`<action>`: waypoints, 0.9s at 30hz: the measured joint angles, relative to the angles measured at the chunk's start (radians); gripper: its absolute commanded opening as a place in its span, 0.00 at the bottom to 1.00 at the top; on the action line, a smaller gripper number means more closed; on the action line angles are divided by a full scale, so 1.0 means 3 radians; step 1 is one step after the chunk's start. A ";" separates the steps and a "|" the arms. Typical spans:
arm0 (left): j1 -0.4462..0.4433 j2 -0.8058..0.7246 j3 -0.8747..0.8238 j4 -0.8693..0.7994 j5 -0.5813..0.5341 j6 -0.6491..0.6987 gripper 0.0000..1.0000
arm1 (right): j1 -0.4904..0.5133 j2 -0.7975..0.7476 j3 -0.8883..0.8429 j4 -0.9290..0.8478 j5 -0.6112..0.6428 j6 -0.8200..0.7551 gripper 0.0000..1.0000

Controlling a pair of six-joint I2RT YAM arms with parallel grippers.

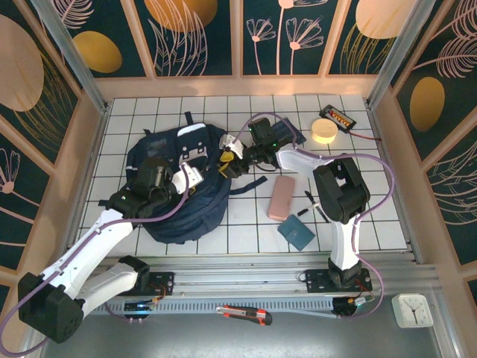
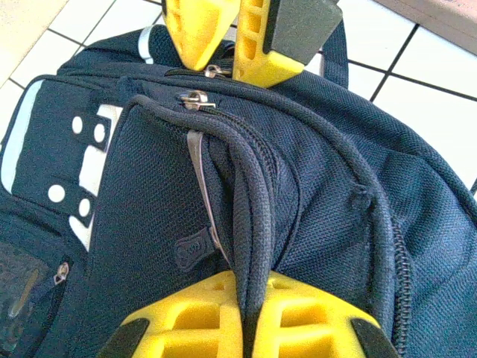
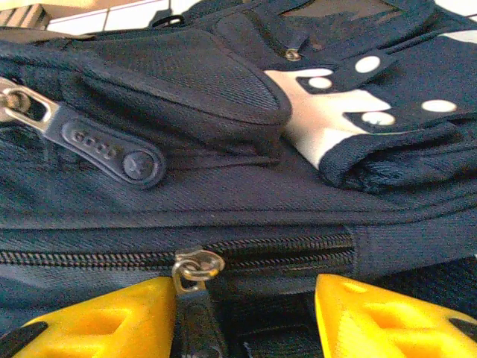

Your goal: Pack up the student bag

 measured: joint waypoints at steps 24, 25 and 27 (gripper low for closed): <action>0.0165 -0.0011 0.0453 -0.0309 -0.0141 0.0128 0.00 | -0.0351 -0.0112 -0.0886 0.0858 -0.0345 0.0217 0.58; 0.0167 -0.0010 0.0468 -0.0326 -0.0145 0.0128 0.00 | -0.0351 -0.0069 -0.0877 0.0896 -0.0346 0.0245 0.58; 0.0167 -0.0010 0.0501 -0.0361 -0.0149 0.0135 0.00 | -0.0350 0.0029 -0.0833 0.0983 -0.0354 0.0309 0.58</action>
